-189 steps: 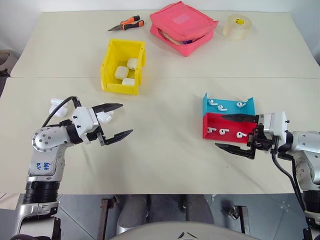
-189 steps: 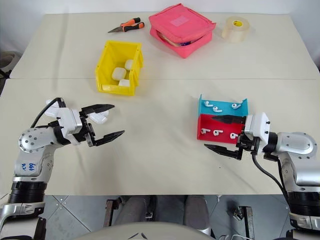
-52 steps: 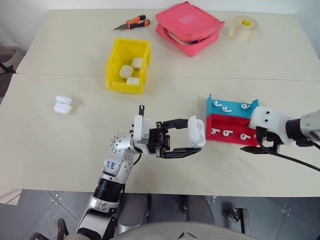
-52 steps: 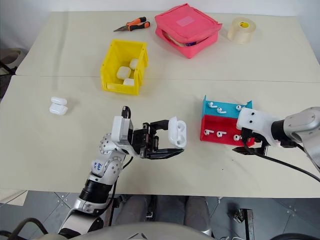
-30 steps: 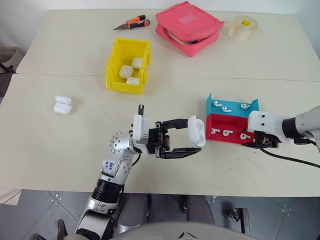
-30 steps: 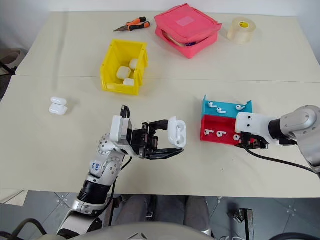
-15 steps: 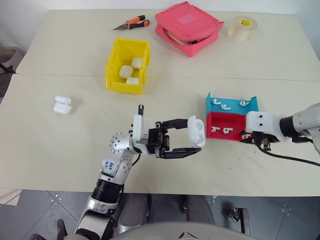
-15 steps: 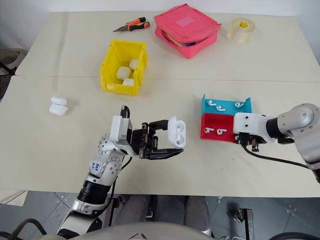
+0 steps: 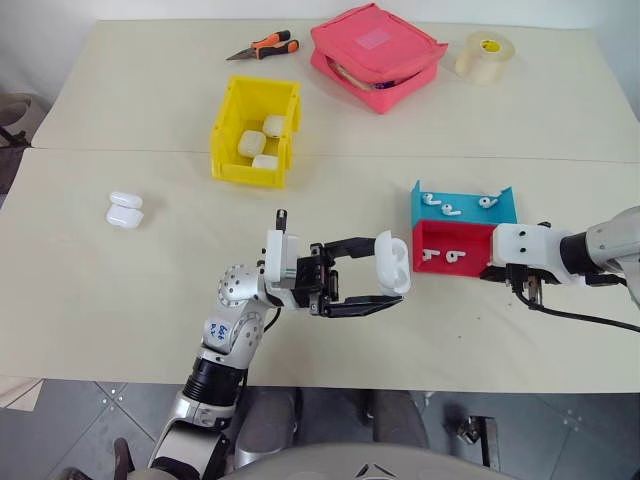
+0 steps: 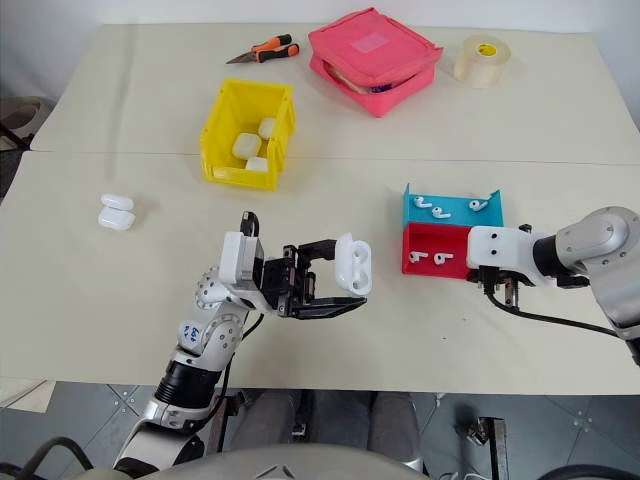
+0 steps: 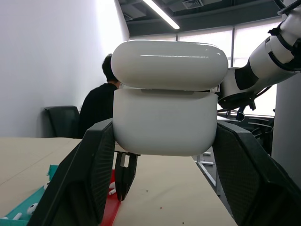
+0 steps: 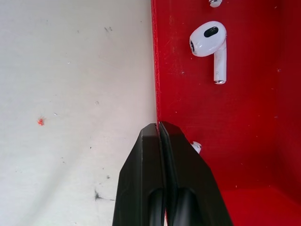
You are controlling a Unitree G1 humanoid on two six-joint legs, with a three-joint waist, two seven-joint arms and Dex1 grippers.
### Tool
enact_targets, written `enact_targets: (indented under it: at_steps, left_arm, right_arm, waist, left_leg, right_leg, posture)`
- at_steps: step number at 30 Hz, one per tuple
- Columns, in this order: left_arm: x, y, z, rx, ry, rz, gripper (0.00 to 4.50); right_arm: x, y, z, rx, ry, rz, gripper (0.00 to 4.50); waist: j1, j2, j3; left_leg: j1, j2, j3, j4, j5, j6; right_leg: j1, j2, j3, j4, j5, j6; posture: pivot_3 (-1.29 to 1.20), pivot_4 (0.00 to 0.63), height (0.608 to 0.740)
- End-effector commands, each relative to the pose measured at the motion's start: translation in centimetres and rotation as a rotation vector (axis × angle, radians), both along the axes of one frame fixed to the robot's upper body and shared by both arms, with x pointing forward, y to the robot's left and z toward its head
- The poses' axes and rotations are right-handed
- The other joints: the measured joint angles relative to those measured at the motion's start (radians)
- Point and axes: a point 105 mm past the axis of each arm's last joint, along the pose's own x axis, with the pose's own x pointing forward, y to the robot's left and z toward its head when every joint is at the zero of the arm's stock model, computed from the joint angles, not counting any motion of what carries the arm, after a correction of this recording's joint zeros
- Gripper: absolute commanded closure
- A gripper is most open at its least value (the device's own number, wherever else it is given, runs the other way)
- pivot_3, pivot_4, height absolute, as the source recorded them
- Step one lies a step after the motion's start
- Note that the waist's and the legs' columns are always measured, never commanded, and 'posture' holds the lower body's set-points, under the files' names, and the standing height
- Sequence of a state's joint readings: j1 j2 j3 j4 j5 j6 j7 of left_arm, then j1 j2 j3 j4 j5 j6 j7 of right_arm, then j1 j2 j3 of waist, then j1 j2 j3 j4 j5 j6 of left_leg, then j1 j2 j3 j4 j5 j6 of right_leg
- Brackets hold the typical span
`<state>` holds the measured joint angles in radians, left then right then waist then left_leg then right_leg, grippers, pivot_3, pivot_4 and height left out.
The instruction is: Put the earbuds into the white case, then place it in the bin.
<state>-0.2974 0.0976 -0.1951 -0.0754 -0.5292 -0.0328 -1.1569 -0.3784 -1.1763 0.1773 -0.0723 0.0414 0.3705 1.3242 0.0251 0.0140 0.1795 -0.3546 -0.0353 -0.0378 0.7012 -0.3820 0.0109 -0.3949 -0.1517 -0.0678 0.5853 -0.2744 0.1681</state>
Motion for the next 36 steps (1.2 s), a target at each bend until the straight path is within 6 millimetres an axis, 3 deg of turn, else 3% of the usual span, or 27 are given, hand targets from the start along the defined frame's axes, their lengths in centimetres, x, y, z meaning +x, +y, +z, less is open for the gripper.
enact_targets:
  at_steps: [1,3,7,19,36]
  left_arm:
    - [-0.3,0.2,0.7,-0.024,-0.038,-0.006,1.73]
    - [-0.3,0.2,0.7,-0.024,-0.037,-0.005,1.73]
    - [-0.1,0.2,0.6,-0.025,-0.033,-0.003,1.73]
    - [0.2,0.4,0.7,-0.021,-0.047,0.012,1.73]
    - [0.2,0.6,0.8,-0.025,-0.050,0.043,1.73]
  right_arm:
    - [-0.5,0.3,1.7,0.036,-0.003,0.014,3.85]
    - [-0.2,0.9,2.4,0.071,-0.032,0.010,3.25]
    - [1.1,2.7,3.7,0.145,-0.083,0.011,2.52]
    - [3.4,4.1,2.9,0.082,-0.106,0.084,2.52]
    - [3.6,3.6,1.6,0.009,-0.077,0.177,2.52]
  waist:
    - [0.000,0.000,0.000]
    - [0.000,0.000,0.000]
    - [-0.002,0.000,0.000]
    - [-0.002,0.000,0.000]
    - [-0.003,0.000,0.000]
  left_leg:
    - [0.000,0.000,0.000,0.000,0.000,0.000]
    - [0.000,0.000,0.000,0.000,0.000,0.000]
    - [0.000,0.000,0.000,0.000,0.000,0.000]
    - [-0.001,-0.001,0.000,-0.001,0.000,0.000]
    - [-0.001,0.000,0.000,-0.001,0.000,-0.001]
  right_leg:
    - [0.000,0.000,0.000,0.000,0.000,0.000]
    - [0.000,0.000,0.000,0.000,0.000,0.000]
    - [0.000,0.000,0.000,0.000,0.000,0.000]
    - [-0.002,0.000,0.000,0.000,0.000,0.000]
    - [-0.002,0.000,0.000,0.000,0.000,0.000]
  posture:
    - [0.00,0.150,0.740]
    - [0.00,0.150,0.740]
    - [0.00,0.150,0.740]
    - [0.00,0.150,0.740]
    - [0.00,0.150,0.740]
